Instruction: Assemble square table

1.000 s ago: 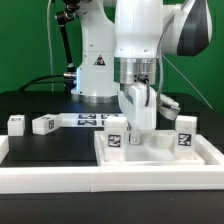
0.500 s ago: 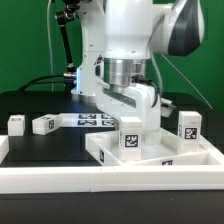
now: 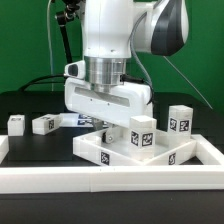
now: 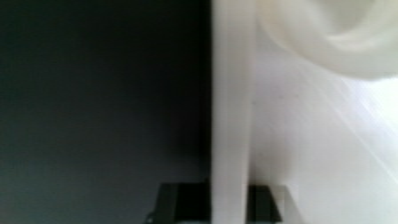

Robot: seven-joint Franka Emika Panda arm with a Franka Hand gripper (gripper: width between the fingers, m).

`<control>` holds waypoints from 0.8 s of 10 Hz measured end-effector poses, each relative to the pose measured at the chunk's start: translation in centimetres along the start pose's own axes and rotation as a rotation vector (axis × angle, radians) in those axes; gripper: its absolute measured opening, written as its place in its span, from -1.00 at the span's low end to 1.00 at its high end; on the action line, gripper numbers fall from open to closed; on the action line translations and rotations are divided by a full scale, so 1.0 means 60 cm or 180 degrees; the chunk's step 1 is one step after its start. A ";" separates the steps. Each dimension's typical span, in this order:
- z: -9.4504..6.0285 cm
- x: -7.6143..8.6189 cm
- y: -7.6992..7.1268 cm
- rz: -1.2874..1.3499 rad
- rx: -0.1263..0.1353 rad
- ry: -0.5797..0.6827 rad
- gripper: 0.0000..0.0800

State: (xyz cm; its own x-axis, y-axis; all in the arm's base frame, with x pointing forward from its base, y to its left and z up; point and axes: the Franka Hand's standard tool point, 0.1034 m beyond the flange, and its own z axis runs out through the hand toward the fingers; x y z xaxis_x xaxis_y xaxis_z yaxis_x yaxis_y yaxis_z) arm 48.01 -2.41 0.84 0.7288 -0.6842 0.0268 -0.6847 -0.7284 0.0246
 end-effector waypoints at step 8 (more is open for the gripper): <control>-0.006 0.021 -0.002 -0.1561 -0.0055 0.0058 -0.86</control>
Offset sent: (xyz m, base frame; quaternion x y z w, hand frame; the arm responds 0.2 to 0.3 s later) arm 0.0000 0.0000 0.0000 0.0000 0.0000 -0.1938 0.9810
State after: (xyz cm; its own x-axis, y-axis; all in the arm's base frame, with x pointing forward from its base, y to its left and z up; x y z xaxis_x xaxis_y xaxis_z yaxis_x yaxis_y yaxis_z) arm 49.00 -3.20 1.25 0.9653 -0.2598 0.0253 -0.2608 -0.9638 0.0553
